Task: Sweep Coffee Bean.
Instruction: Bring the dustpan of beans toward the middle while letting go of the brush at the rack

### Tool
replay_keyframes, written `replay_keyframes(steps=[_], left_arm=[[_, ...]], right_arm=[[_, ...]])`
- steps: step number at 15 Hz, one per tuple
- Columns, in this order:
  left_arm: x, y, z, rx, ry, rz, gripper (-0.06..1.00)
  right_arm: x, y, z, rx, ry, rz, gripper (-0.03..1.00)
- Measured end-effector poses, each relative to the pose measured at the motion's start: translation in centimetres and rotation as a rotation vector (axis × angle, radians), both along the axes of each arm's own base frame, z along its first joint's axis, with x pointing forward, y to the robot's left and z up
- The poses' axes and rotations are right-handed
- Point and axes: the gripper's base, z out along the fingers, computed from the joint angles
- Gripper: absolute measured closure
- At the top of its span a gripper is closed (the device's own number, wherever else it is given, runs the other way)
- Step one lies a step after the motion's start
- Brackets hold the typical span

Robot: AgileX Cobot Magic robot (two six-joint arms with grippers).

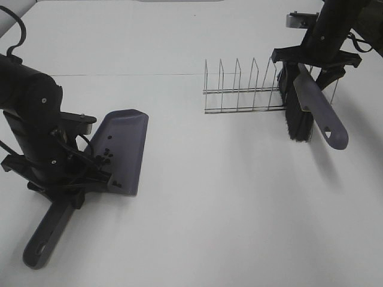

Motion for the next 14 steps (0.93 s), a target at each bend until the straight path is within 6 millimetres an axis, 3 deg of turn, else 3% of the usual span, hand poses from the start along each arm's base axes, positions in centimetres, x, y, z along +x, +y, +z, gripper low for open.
replay_keyframes(steps=[8,14], left_arm=[[0.1,-1.0,-0.2,-0.066,-0.024,0.027,0.62],[1.4,-1.8,-0.1,-0.066,-0.016,0.007,0.62]], right_arm=[[-0.8,0.1,6.4,0.016,-0.136,-0.008,0.37],[-1.2,0.4,8.1,0.058,-0.168,-0.013,0.37]])
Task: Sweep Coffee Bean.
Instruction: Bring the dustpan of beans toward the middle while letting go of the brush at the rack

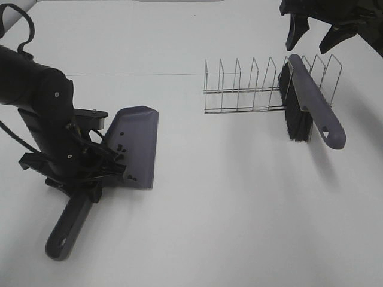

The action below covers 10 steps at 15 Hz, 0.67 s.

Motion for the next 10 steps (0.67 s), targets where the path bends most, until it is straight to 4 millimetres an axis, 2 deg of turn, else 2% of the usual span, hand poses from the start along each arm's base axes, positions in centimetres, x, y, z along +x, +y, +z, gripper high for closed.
replay_keyframes(steps=[4,10], left_arm=[[1.6,-0.8,-0.3,-0.002,-0.002,-0.008,0.62],[1.8,-1.0,-0.4,0.001,0.004,-0.010,0.62]], right_arm=[[0.0,0.2,0.1,0.023,-0.003,-0.001,0.37],[0.0,0.2,0.1,0.024,-0.003,-0.001,0.37]])
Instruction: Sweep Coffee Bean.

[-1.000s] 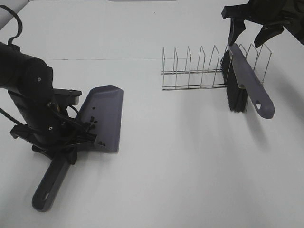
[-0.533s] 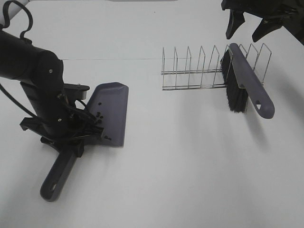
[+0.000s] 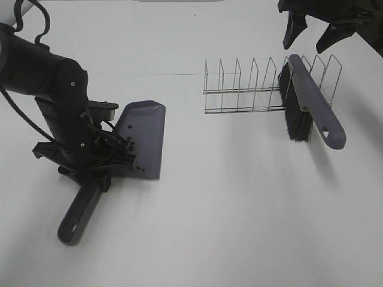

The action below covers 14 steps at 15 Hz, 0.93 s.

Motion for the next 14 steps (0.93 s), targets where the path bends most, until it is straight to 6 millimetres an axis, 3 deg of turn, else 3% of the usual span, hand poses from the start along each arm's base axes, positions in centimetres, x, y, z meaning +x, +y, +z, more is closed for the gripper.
replay_keyframes(steps=[1,2,3,5,8,11,14], left_arm=[[0.0,0.0,0.0,0.000,0.000,0.000,0.58],[0.1,-0.1,0.0,-0.001,-0.003,-0.001,0.43],[0.1,-0.1,0.0,-0.001,-0.003,-0.001,0.43],[0.3,-0.4,0.4,0.009,0.022,-0.005,0.30],[0.5,-0.5,0.6,0.020,0.046,-0.007,0.29],[0.4,-0.1,1.3,0.046,0.036,-0.035,0.29],[0.6,0.4,4.3,0.034,-0.043,-0.055,0.29]], right_arm=[[0.0,0.0,0.0,0.000,0.000,0.000,0.37],[0.0,0.0,0.0,0.000,0.000,0.000,0.37],[0.0,0.0,0.0,0.000,0.000,0.000,0.37],[0.0,0.0,0.0,0.003,0.000,0.000,0.37],[-0.6,0.0,0.9,0.003,-0.009,0.000,0.37],[-2.5,0.0,2.0,0.004,0.008,0.000,0.37],[-4.8,0.0,2.4,0.003,0.048,-0.001,0.37]])
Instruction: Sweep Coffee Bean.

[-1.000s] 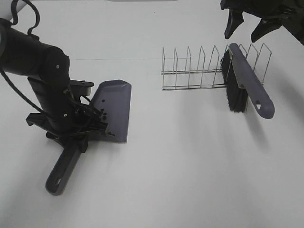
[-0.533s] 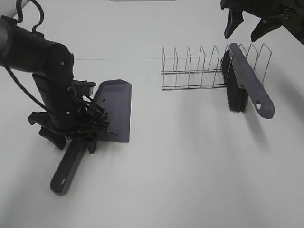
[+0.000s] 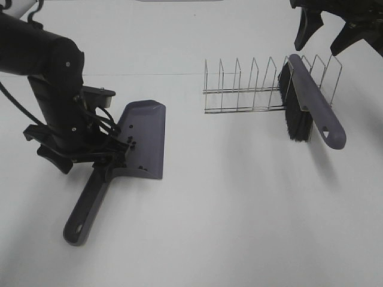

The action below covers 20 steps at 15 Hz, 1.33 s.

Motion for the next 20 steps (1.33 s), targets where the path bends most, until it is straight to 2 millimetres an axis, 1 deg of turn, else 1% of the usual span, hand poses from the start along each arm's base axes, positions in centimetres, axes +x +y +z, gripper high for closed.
replay_keyframes(steps=[1,5,6,8,9,11,12,14,16,17,18,19,20], left_arm=[[0.1,0.2,0.4,-0.005,-0.011,0.000,0.29],[1.2,3.9,4.2,-0.034,-0.093,0.045,0.29],[1.3,5.5,6.1,-0.042,-0.131,0.058,0.29],[1.1,7.0,8.0,-0.047,-0.163,0.075,0.29],[1.0,7.4,8.4,-0.049,-0.173,0.082,0.29],[0.3,9.1,10.1,-0.055,-0.212,0.101,0.29],[-0.3,10.2,10.9,-0.062,-0.225,0.119,0.29],[-1.6,13.0,11.5,-0.078,-0.219,0.174,0.29],[-3.4,16.2,12.1,-0.082,-0.230,0.221,0.29],[-4.6,17.1,12.7,-0.080,-0.250,0.232,0.29],[-5.2,17.5,13.1,-0.082,-0.262,0.237,0.29],[-7.6,17.6,14.4,-0.083,-0.307,0.208,0.29],[-9.1,17.5,15.2,-0.082,-0.320,0.195,0.29]], right_arm=[[-0.4,0.0,0.1,0.000,0.006,0.000,0.37],[-5.3,-0.1,1.1,-0.003,0.054,0.008,0.37],[-8.2,-0.1,1.6,-0.008,0.073,0.029,0.37],[-10.9,-0.2,2.2,-0.011,0.076,0.038,0.37],[-11.7,-0.2,2.3,-0.011,0.076,0.039,0.37],[-14.7,-0.2,2.8,-0.013,0.072,0.042,0.37],[-16.1,-0.3,3.1,-0.014,0.065,0.043,0.37],[-19.0,-0.3,3.6,-0.014,0.044,0.043,0.37],[-21.6,-0.3,4.1,-0.014,0.013,0.042,0.37],[-22.8,-0.4,4.2,-0.014,-0.003,0.042,0.37],[-23.4,-0.4,4.3,-0.015,-0.012,0.042,0.37],[-25.5,-0.4,4.5,-0.015,-0.046,0.042,0.37],[-26.5,-0.4,4.6,-0.015,-0.062,0.042,0.37]])
